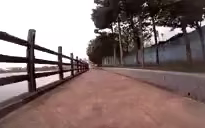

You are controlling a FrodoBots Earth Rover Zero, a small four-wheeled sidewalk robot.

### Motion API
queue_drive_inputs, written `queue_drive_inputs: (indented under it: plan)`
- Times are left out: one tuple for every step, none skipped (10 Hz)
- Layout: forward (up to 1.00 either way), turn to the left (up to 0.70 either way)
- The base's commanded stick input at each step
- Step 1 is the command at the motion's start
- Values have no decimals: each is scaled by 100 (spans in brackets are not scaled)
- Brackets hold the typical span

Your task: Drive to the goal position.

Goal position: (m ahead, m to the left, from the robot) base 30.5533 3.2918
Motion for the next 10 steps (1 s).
queue_drive_inputs:
  plan:
    - [100,2]
    - [100,24]
    - [100,0]
    - [100,0]
    - [100,0]
    - [100,0]
    - [100,0]
    - [100,0]
    - [100,0]
    - [100,0]
